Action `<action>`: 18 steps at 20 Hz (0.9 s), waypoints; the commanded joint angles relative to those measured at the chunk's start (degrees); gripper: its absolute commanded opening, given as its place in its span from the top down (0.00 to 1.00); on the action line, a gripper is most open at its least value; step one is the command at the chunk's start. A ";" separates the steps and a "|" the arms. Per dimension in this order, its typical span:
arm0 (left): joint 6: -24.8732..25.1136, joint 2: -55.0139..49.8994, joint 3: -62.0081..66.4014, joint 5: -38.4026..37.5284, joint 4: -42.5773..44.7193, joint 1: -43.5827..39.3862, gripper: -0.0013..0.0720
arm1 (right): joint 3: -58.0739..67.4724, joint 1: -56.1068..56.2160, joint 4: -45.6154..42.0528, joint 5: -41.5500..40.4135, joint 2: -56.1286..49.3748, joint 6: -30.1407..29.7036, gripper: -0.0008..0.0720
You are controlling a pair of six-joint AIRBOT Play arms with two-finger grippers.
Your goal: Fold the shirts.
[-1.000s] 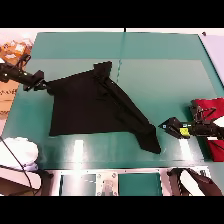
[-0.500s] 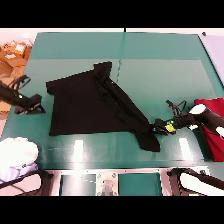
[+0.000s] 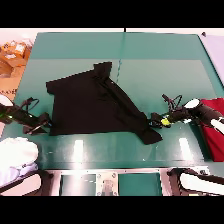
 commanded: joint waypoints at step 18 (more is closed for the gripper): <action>6.49 12.24 32.87 -4.94 -13.66 -0.04 0.95 | 22.05 -6.01 36.30 20.48 15.30 -3.37 0.97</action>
